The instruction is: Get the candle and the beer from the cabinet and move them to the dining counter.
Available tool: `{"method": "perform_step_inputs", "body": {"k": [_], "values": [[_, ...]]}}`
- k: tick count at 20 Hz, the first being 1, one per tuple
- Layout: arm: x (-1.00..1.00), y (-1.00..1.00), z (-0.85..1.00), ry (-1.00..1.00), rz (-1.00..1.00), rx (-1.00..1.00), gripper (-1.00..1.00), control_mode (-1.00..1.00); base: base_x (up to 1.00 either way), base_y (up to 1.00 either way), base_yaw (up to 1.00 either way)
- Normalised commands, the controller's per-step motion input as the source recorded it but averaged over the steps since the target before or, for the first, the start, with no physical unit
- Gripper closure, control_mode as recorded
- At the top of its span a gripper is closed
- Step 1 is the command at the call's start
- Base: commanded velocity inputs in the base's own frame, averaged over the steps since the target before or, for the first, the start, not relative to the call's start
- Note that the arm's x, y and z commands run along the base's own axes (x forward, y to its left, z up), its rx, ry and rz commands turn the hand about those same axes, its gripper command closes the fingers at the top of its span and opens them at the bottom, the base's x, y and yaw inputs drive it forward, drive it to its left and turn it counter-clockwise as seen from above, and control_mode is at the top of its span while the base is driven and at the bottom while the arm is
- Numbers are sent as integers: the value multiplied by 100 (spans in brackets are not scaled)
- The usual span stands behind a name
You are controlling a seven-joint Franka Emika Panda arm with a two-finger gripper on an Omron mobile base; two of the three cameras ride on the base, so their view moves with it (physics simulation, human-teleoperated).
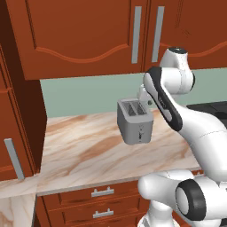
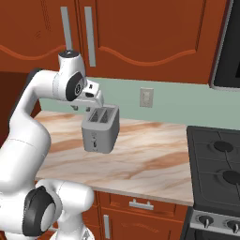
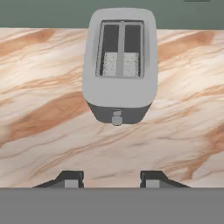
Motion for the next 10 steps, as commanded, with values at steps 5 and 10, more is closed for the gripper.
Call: {"method": "perform_step_inputs", "body": {"k": [5,10], "values": [[-1,4,33,-16,0,0,-100,-100,0,0,0],[-19,13,73,-43,0,0,-100,-100,0,0,0]]}}
